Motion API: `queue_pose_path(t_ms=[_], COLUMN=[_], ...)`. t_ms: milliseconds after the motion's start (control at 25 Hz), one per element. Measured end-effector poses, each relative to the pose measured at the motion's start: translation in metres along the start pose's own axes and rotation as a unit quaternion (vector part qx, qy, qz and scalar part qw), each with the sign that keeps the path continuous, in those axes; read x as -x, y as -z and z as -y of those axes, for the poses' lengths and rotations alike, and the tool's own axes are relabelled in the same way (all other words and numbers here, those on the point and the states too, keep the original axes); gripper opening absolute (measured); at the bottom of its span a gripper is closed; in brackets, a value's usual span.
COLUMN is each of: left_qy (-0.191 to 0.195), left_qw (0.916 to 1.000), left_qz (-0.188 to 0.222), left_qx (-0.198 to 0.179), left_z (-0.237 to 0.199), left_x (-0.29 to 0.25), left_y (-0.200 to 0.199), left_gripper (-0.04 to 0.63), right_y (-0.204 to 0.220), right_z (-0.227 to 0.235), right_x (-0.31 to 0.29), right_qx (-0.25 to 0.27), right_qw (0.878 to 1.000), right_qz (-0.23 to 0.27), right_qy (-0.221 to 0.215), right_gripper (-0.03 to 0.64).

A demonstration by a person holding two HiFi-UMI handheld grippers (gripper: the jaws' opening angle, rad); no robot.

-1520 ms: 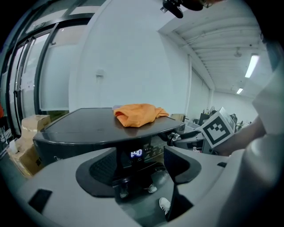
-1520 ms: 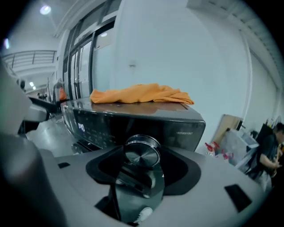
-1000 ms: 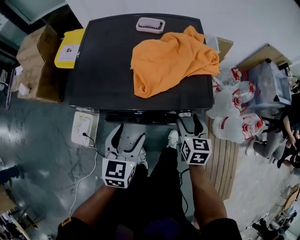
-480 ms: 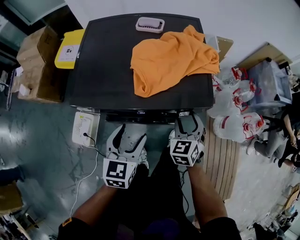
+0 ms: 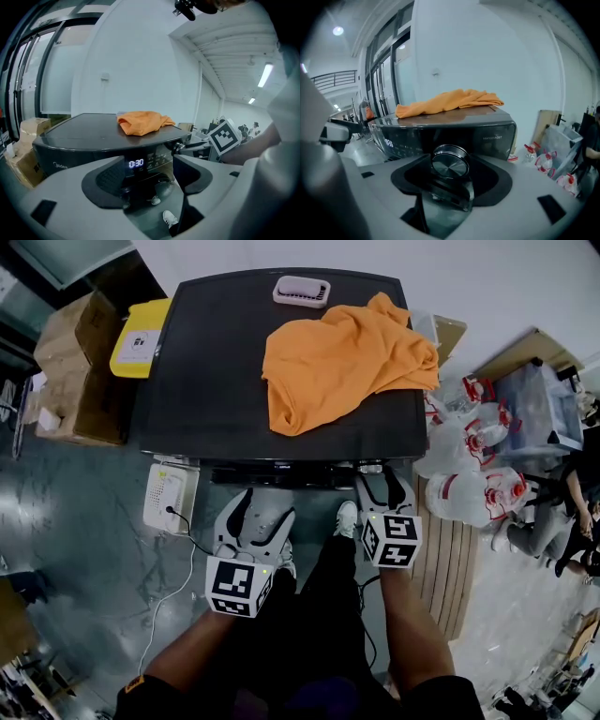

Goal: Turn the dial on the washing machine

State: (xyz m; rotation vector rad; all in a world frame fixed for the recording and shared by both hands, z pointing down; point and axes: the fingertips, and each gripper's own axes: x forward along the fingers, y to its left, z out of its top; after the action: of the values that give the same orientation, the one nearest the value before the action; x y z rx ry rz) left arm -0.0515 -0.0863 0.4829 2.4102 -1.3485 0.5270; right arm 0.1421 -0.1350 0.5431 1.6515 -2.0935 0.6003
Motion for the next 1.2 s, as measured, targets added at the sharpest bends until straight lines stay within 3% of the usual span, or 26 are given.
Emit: queue_pose_path(t_ms=[160,280,400,520,640,920,1080,1200], left_qy=[0.001,0.002,0.002,0.003,0.004,0.003,0.007,0.008], left_qw=[1.0,1.0,1.0,1.0,1.0,1.0,1.0,0.9999], left_qz=[0.002,0.001,0.0,-0.002,-0.001,-0.003,-0.003,-0.003], left_qx=[0.001,0.0,0.0,0.0,0.001,0.003,0.005,0.004], left_z=[0.0,0.001,0.001,0.002,0.003,-0.001,0.0,0.001], left_x=[0.0,-0.001,-0.004,-0.006,-0.007,-0.008,-0.01,-0.011], left_y=[-0.002,-0.003,-0.003,-0.002,-0.002,-0.001,-0.001,-0.001], left_gripper=[0.319,0.319,0.319,0.319,0.319,0.319,0.319,0.319], right_y=[0.001,0.002,0.0,0.0,0.001,0.004,0.005,0.005], right_z=[0.0,-0.003,-0.007,-0.011,-0.01,-0.004,0.0,0.002], right_x=[0.0,0.003,0.002,-0.001,-0.003,-0.004,-0.005,-0.005], right_qx=[0.012,0.086,0.181,0.218,0.194,0.056,-0.035,-0.066], right_qw=[1.0,0.996,0.981,0.972,0.977,0.998,0.999,0.997], right_qz=[-0.001,-0.011,-0.018,-0.028,-0.031,-0.011,-0.003,-0.001], right_qy=[-0.004,0.028,0.068,0.082,0.077,0.029,-0.012,-0.03], right_gripper=[0.268,0.284,0.29,0.288,0.273,0.275,0.275,0.276])
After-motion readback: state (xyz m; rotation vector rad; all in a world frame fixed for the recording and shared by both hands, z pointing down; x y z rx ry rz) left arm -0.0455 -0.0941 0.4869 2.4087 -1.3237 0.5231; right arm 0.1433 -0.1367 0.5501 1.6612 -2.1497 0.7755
